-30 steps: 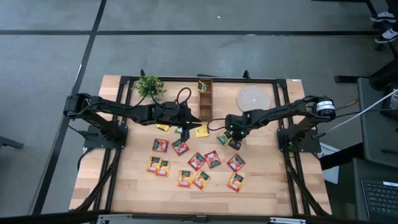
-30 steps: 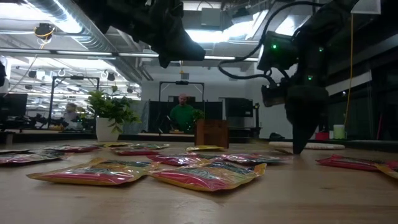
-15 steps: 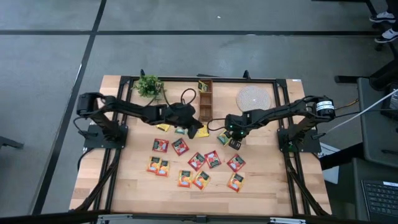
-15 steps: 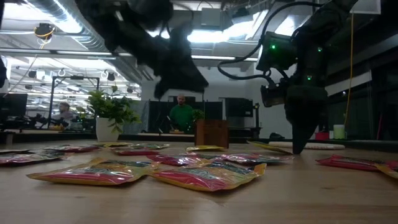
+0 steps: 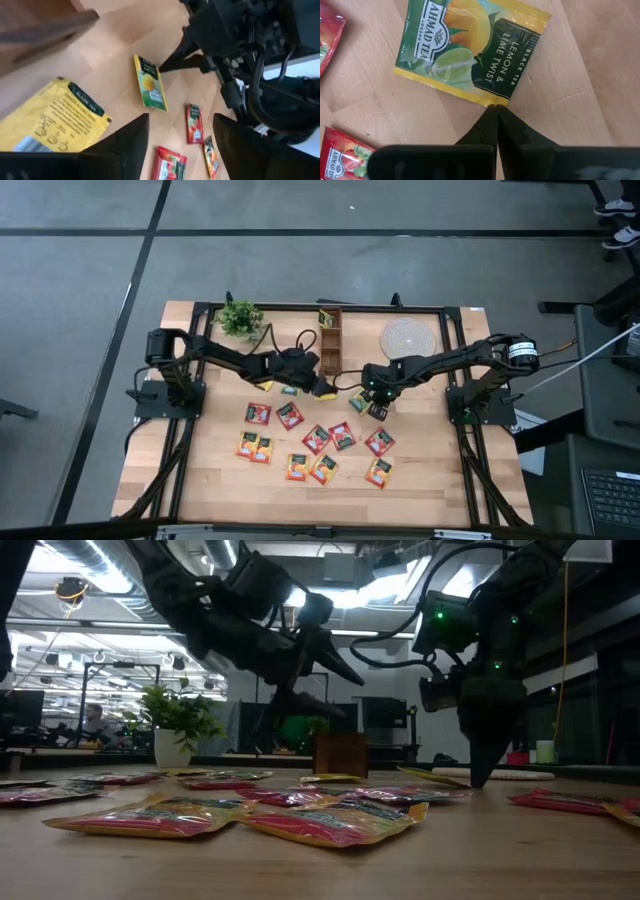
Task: Pick & Place Tea
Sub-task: Put the yellow tea bag into the left section of the wooden organizer
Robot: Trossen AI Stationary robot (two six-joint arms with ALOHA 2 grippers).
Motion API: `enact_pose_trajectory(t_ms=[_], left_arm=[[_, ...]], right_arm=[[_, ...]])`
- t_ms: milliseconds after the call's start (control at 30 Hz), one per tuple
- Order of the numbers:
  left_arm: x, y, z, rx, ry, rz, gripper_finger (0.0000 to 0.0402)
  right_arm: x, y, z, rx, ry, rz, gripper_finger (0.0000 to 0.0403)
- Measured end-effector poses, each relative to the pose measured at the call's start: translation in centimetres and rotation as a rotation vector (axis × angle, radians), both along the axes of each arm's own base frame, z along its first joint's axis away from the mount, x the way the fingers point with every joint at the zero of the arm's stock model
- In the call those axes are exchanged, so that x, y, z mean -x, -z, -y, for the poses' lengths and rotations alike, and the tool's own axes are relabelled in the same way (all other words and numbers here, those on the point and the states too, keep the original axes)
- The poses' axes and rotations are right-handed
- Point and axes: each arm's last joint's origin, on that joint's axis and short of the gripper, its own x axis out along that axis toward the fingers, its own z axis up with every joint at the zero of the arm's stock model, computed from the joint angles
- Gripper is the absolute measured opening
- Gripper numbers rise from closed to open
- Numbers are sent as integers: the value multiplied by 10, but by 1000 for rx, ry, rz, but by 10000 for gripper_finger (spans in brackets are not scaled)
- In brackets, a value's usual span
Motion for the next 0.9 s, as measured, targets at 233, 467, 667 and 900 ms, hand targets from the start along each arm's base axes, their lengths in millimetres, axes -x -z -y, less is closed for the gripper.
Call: enact_pose_trajectory(t_ms=[233,467,667,900], left_arm=[[-2,6,11,34,-17,-32,225],[-5,22,18,67,-46,-87,224],[-26,21,16,73,-40,-61,224],[-40,26,16,87,-48,-163,223]], right_arm=[[0,0,0,1,-2,0,4],[0,0,0,7,-23,4,4],[0,0,0,7,-24,5,4],[0,0,0,3,-27,7,4]])
